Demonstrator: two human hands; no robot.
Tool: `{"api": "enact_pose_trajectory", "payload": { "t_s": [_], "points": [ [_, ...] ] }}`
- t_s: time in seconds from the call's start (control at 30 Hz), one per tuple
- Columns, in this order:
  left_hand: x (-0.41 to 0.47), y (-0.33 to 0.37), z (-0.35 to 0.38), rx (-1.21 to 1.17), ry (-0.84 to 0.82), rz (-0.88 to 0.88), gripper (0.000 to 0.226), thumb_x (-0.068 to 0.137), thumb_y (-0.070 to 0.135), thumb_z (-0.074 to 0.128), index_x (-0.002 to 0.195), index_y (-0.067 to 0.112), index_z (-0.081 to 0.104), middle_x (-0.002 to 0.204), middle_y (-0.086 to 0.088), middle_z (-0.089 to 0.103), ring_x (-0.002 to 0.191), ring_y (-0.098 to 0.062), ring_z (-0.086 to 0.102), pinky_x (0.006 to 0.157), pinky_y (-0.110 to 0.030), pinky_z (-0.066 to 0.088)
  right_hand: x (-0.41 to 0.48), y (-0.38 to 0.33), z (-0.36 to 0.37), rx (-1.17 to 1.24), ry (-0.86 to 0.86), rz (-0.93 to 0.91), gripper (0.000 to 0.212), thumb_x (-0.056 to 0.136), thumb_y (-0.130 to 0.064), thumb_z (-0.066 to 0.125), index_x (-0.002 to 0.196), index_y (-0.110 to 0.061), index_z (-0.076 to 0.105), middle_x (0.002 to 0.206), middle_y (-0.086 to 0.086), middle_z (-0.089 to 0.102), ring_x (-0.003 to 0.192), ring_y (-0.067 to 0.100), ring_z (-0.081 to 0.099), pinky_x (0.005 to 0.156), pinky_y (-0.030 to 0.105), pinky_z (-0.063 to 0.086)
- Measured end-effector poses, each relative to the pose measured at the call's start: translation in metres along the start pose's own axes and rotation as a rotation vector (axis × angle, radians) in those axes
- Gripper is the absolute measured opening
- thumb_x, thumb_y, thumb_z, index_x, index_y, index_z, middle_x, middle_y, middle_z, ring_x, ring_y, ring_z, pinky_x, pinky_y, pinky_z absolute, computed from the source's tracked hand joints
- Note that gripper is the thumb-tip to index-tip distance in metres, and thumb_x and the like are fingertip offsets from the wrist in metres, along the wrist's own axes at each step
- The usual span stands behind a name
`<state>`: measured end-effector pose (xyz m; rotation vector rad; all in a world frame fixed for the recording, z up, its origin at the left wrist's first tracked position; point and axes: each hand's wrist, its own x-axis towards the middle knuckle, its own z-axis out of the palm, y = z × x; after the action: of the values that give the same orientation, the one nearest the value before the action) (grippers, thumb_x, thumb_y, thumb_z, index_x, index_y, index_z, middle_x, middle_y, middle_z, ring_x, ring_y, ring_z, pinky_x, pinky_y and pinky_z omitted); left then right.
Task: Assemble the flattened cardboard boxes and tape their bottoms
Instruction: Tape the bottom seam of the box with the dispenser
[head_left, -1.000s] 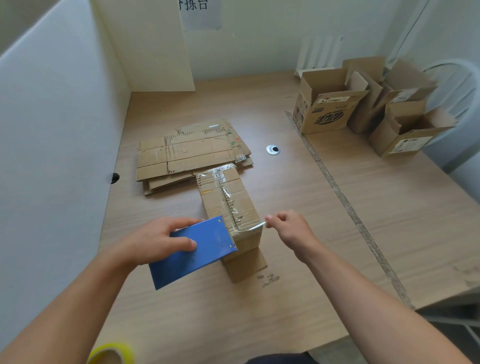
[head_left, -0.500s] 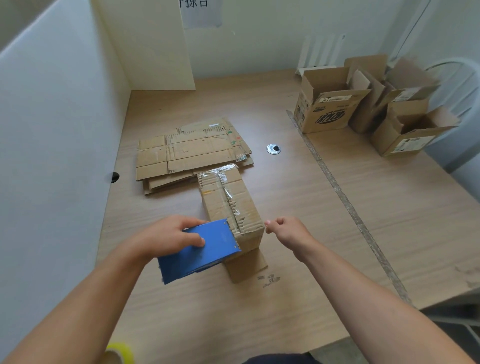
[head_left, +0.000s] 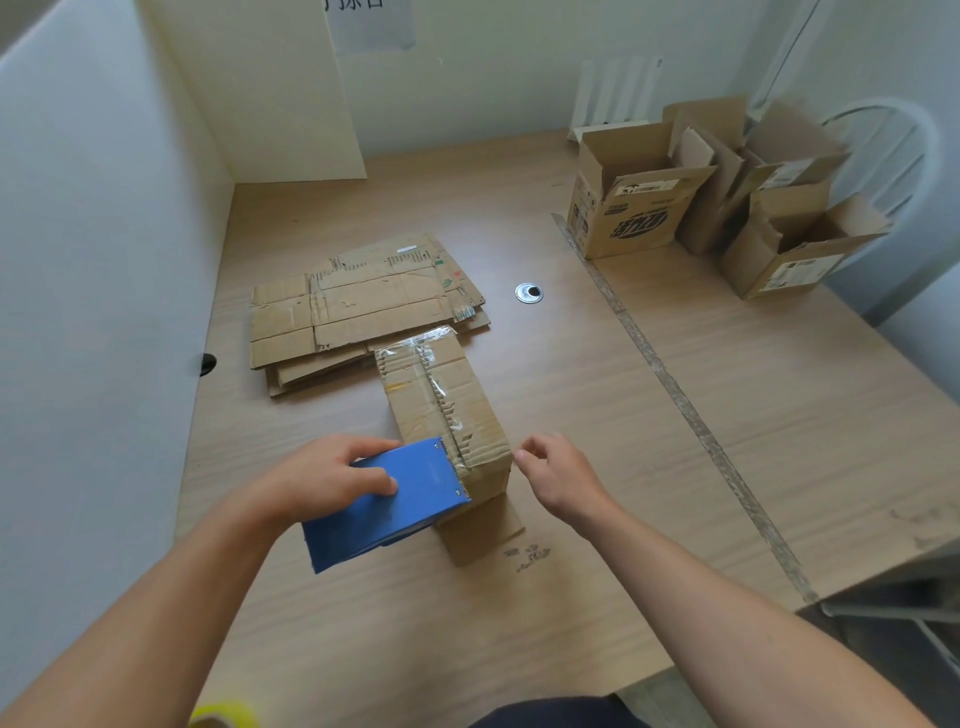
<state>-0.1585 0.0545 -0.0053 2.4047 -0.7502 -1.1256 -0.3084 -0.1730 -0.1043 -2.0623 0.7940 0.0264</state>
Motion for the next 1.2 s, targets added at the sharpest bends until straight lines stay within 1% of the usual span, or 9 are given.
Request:
{"api": "enact_pose_trajectory", "payload": {
  "t_s": [0.17,0.3,0.5,0.6,0.7,0.83,0.97,1.03,1.2],
  "points": [
    [0.001,-0.003,-0.001,0.011,-0.036,-0.004,0.060,0.067,0.052,0.052,0.126,0.050,0.058,0.121,0.015,0.062,0.104,-0.008,0.058,0.083,-0.032,0.041,-0.004,0.002,-0.005,0.029,-0.030,-0.048,0.011,0.091,-0.031,0.066,0.082,-0.025,0.064,0.102,-0.002,0.057,0.099,0.013,0.055,0.083,0.026,0.036],
    [0.003,-0.004,-0.002,0.018,-0.047,-0.010,0.061,0.067,0.053,0.052,0.128,0.051,0.057,0.122,0.015,0.061,0.105,-0.009,0.058,0.088,-0.034,0.042,0.002,0.000,-0.007,-0.024,-0.054,-0.073,0.020,0.091,-0.039,0.069,0.080,-0.024,0.061,0.105,-0.005,0.054,0.103,0.011,0.052,0.087,0.026,0.035],
    [0.003,-0.006,-0.003,-0.003,-0.071,-0.001,0.057,0.068,0.053,0.053,0.125,0.054,0.056,0.119,0.018,0.062,0.104,-0.008,0.058,0.086,-0.033,0.042,0.005,0.003,-0.001,-0.039,-0.002,-0.175,0.017,0.094,-0.028,0.068,0.081,-0.018,0.061,0.107,-0.004,0.053,0.107,0.015,0.053,0.089,0.020,0.034],
    [0.004,-0.009,-0.003,-0.029,-0.074,0.012,0.055,0.068,0.051,0.055,0.123,0.056,0.057,0.118,0.018,0.063,0.103,-0.006,0.059,0.081,-0.028,0.040,0.004,0.005,0.003,-0.107,0.077,-0.305,0.014,0.093,-0.019,0.069,0.084,-0.010,0.064,0.102,-0.001,0.053,0.105,0.024,0.053,0.089,0.027,0.039],
    [0.005,-0.010,-0.004,-0.024,-0.082,0.009,0.052,0.069,0.052,0.055,0.120,0.059,0.055,0.119,0.017,0.063,0.104,-0.007,0.058,0.083,-0.031,0.040,0.010,0.008,0.003,-0.207,0.119,-0.384,0.015,0.092,-0.020,0.069,0.095,-0.006,0.065,0.107,0.005,0.055,0.104,0.027,0.052,0.093,0.044,0.044],
    [0.006,-0.011,-0.005,-0.029,-0.100,0.019,0.047,0.070,0.053,0.054,0.116,0.063,0.052,0.118,0.018,0.062,0.105,-0.008,0.057,0.088,-0.035,0.040,0.020,0.008,-0.010,-0.350,0.054,-0.498,0.046,0.091,-0.027,0.071,0.134,-0.017,0.059,0.134,0.010,0.050,0.122,0.031,0.048,0.099,0.052,0.044],
    [0.005,-0.012,-0.005,-0.050,-0.099,0.033,0.046,0.070,0.051,0.055,0.115,0.062,0.055,0.115,0.021,0.063,0.103,-0.006,0.059,0.083,-0.030,0.039,0.038,-0.001,-0.025,-0.670,-0.004,-0.912,0.055,0.083,-0.015,0.079,0.134,-0.025,0.063,0.143,0.015,0.053,0.126,0.040,0.055,0.084,0.051,0.055],
    [0.005,-0.012,-0.005,-0.052,-0.086,0.032,0.048,0.070,0.051,0.055,0.117,0.061,0.055,0.115,0.020,0.064,0.103,-0.007,0.059,0.087,-0.032,0.042,0.047,-0.012,-0.030,-0.750,-0.048,-1.039,0.056,0.085,-0.014,0.076,0.138,-0.027,0.060,0.151,0.010,0.047,0.137,0.036,0.047,0.087,0.048,0.054],
    [0.002,-0.015,-0.001,-0.075,-0.036,0.045,0.046,0.069,0.051,0.057,0.113,0.065,0.054,0.119,0.017,0.064,0.107,-0.010,0.060,0.102,-0.047,0.043,0.054,-0.014,-0.015,-0.748,-0.215,-0.987,0.050,0.104,-0.029,0.048,0.152,-0.034,0.036,0.163,-0.004,0.025,0.152,0.027,0.021,0.099,0.048,0.046]
  ]
}}
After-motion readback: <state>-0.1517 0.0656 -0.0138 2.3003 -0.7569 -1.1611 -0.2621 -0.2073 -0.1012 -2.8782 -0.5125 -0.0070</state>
